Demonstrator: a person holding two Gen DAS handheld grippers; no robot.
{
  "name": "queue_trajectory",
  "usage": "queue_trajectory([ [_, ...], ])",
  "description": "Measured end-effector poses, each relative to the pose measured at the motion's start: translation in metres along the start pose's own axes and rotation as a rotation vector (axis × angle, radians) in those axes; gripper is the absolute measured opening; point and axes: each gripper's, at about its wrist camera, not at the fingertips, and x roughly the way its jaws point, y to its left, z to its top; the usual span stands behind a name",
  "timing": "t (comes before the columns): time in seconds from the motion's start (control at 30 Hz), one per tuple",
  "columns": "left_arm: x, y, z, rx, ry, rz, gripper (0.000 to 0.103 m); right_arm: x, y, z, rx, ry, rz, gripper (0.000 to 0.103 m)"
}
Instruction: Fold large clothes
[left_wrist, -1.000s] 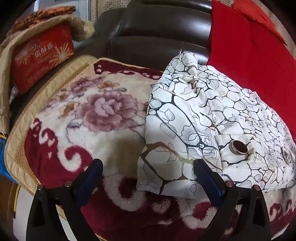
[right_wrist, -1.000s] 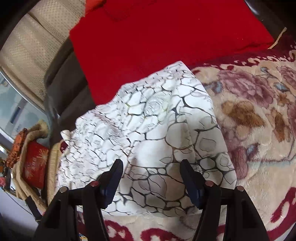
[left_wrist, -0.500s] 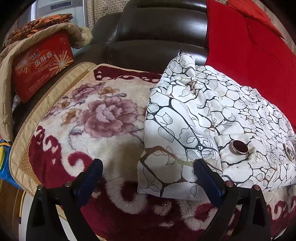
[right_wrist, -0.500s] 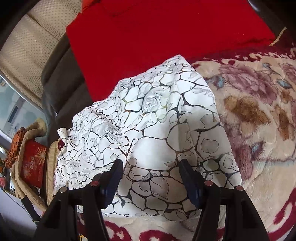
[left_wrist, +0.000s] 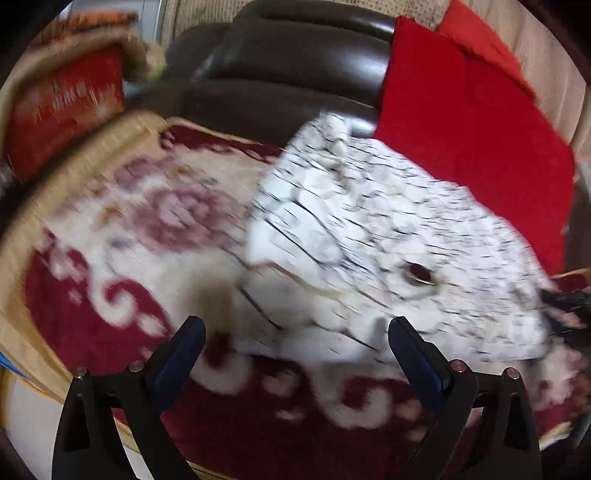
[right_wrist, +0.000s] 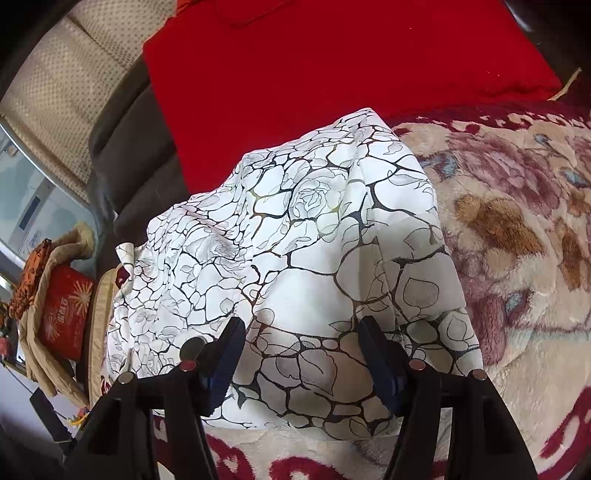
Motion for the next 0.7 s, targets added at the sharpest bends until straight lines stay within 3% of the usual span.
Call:
queue_trajectory([
  [0.13, 0.017, -0.004, -0.009, -0.136, 0.113, -0.237, 0.1, 0.0, -0.002, 0.001, -0.001, 0.0, 0.011, 0.068],
  [0.23, 0.026, -0.005, -0.006, -0.209, 0.116, -0.286, 0.1, 0.0, -0.002, 0.0, -0.005, -0.001, 0.011, 0.068],
  [0.37, 0.035, -0.002, 0.005, -0.301, 0.087, -0.3, 0.1, 0.002, 0.001, 0.001, -0.028, 0.002, 0.005, 0.07],
  [0.47, 0.042, -0.006, 0.01, -0.316, 0.077, -0.27, 0.1, 0.005, 0.003, 0.001, -0.042, 0.003, -0.001, 0.071],
  [0.57, 0.041, -0.022, 0.013, -0.252, 0.066, -0.204, 0.1, 0.005, 0.004, 0.001, -0.054, 0.005, -0.008, 0.071],
  [0.7, 0.04, -0.039, 0.012, -0.117, 0.121, -0.124, 0.1, -0.006, 0.001, 0.001, -0.038, -0.025, 0.029, 0.071],
])
